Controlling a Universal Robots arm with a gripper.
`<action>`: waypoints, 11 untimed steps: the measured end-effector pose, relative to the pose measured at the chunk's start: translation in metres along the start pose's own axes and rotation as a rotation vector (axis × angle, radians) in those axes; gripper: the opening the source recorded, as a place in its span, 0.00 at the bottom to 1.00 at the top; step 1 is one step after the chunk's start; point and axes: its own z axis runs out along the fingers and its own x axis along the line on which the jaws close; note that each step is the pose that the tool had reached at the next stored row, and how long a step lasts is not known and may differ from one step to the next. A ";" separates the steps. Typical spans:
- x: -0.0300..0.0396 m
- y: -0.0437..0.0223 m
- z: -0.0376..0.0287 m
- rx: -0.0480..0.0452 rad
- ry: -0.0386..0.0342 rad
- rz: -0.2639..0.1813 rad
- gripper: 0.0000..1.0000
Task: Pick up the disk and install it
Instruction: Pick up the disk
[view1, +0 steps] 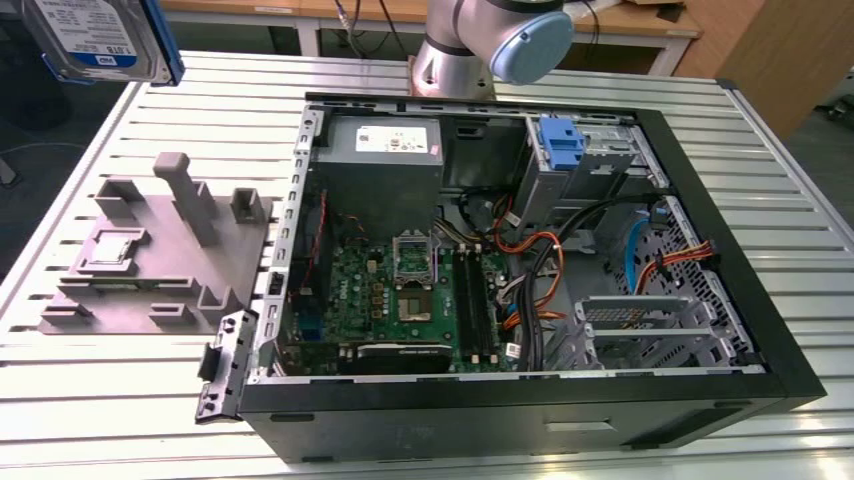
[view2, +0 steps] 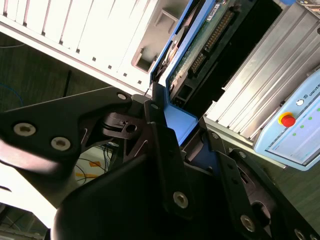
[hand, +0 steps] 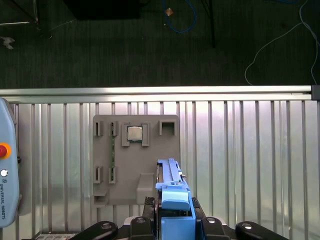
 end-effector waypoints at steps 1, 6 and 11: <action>0.0000 0.0000 0.0000 0.0001 0.0000 0.000 0.36; 0.0000 -0.0003 0.0000 0.0001 0.0000 0.000 0.36; -0.0002 -0.0059 0.0000 0.0000 0.0000 0.000 0.36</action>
